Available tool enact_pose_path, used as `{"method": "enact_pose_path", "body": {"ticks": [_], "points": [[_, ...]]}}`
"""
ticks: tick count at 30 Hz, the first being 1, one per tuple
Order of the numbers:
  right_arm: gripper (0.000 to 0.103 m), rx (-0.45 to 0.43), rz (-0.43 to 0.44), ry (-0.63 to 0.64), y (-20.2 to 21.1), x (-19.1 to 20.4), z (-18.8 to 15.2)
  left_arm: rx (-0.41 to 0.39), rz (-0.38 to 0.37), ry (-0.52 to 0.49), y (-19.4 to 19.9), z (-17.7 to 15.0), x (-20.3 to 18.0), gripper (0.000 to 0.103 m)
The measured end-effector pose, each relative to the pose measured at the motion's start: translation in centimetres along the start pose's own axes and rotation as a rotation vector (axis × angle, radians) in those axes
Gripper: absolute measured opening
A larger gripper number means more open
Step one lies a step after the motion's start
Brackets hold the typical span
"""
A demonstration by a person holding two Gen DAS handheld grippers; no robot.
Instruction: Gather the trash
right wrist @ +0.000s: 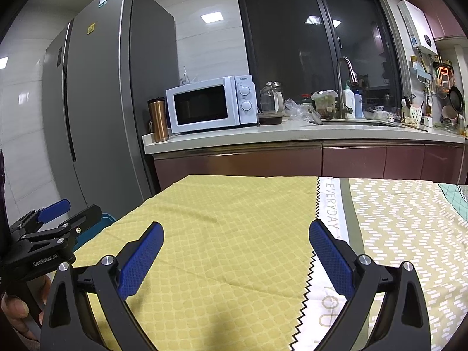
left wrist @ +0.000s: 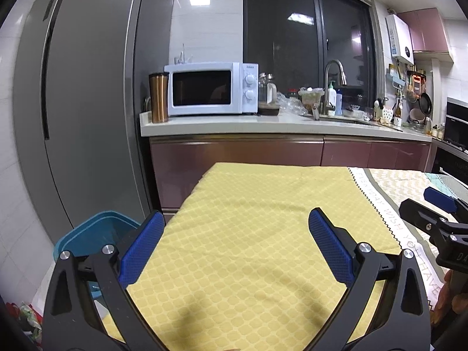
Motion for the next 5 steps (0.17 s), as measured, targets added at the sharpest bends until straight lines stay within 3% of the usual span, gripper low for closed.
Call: {"method": "enact_pose_path", "body": {"ticks": [5], "points": [[0.096, 0.035, -0.022, -0.019, -0.4, -1.1, 0.3, 0.094, -0.07, 0.033, -3.1, 0.0, 0.2, 0.097]]}}
Point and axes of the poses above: each gripper's, at about its wrist camera, not at the fingertips, and y roughly against the way its jaws point, x to its left, z to its top, the point moved 4 cm from there along -y, roughly the way its jaws point, and after that the axes turned 14 degrees about -y, right-handed, at the moved point
